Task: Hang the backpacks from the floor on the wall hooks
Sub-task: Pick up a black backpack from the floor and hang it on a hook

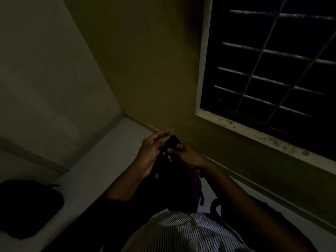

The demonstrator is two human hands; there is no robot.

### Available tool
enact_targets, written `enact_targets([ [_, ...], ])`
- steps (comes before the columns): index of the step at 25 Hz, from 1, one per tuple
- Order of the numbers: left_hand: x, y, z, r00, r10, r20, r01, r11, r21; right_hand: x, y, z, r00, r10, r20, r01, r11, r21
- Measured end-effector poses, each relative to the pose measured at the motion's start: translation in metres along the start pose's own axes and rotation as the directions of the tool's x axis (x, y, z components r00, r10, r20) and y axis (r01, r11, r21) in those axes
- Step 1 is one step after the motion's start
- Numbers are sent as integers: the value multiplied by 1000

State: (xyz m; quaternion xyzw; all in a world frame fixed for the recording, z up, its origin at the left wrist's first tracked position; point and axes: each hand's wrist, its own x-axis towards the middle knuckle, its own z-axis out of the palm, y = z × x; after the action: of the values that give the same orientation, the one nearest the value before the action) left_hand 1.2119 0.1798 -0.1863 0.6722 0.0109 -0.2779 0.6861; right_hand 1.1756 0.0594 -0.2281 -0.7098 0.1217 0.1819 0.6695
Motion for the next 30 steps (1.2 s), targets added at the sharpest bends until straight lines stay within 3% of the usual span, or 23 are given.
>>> enact_targets([
  [3, 0, 10, -11, 967, 39, 252, -115, 947, 298, -5, -20, 0, 996, -67, 58, 66, 998, 21],
  [6, 10, 21, -33, 910, -86, 406, -154, 839, 522, -4, -36, -1, 987, -96, 131, 82, 991, 108],
  [9, 3, 14, -60, 929, -108, 355, -187, 689, 700, -3, -42, 14, 973, 5, 231, -30, 994, 105],
  [12, -19, -7, -96, 955, 73, 288, -265, 643, 719, -2, -36, 44, 944, 16, 329, -63, 989, 131],
  [16, -77, -31, -158, 966, 237, 106, -225, 560, 797, -8, -37, 108, 906, 31, 423, -48, 998, 29],
  [20, -152, -39, -210, 903, 428, -37, -223, 540, 812, -23, -48, 190, 883, -16, 469, 31, 999, -24],
  [23, -213, -36, -254, 862, 487, -138, -190, 564, 803, -45, -60, 259, 849, -95, 520, 116, 993, -9],
  [30, -350, -26, -366, 741, 617, -266, -92, 484, 870, -103, -88, 424, 766, -271, 584, 340, 940, -10],
])
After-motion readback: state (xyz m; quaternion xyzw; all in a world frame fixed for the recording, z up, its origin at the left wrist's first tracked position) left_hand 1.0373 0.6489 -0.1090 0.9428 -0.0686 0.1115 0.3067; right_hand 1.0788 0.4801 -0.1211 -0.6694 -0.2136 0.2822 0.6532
